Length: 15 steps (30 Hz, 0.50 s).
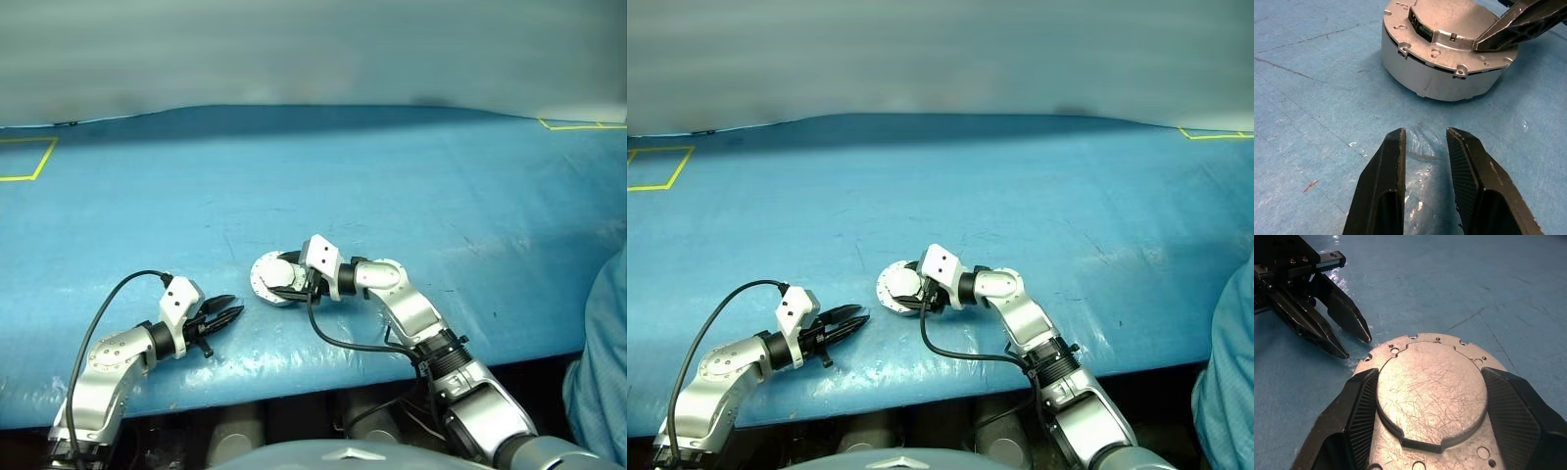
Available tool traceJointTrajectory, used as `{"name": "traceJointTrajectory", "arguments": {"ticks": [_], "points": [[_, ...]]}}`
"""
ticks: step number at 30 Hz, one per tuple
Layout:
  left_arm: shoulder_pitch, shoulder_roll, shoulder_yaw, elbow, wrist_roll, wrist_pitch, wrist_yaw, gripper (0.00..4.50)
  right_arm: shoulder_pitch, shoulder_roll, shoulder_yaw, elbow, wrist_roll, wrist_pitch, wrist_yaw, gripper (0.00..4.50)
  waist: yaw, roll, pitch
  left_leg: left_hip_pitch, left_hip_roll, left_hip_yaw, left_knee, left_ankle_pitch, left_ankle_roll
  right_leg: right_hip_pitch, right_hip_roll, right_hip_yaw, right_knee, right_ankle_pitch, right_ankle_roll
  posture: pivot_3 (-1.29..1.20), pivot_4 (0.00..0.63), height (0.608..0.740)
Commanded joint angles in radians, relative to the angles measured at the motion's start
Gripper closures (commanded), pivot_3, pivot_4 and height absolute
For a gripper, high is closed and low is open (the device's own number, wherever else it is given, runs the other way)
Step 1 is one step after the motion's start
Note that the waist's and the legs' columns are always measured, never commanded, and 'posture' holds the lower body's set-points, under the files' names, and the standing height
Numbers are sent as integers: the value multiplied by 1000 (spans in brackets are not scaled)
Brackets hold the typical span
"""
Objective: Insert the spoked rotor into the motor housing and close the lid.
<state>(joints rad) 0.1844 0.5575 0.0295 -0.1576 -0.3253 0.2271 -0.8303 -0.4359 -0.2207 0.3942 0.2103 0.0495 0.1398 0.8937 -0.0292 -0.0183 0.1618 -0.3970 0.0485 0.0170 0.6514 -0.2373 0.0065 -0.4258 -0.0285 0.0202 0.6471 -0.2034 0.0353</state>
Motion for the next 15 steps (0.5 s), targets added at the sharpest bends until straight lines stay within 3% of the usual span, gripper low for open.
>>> {"name": "traceJointTrajectory", "arguments": {"ticks": [1,15], "points": [[0,-3,14,-15,-10,-22,-4,3085,0,-22,27,28,-40,24,5,1498,0,0,0,0,0,0,0,0,0,0,0,0,0,0,0,0,150,740],[-1,-9,6,-16,-13,-16,-11,3085,-68,-43,15,60,-14,100,54,1498,2,0,-1,1,0,1,0,0,0,0,0,1,0,0,0,0,150,740]]}}
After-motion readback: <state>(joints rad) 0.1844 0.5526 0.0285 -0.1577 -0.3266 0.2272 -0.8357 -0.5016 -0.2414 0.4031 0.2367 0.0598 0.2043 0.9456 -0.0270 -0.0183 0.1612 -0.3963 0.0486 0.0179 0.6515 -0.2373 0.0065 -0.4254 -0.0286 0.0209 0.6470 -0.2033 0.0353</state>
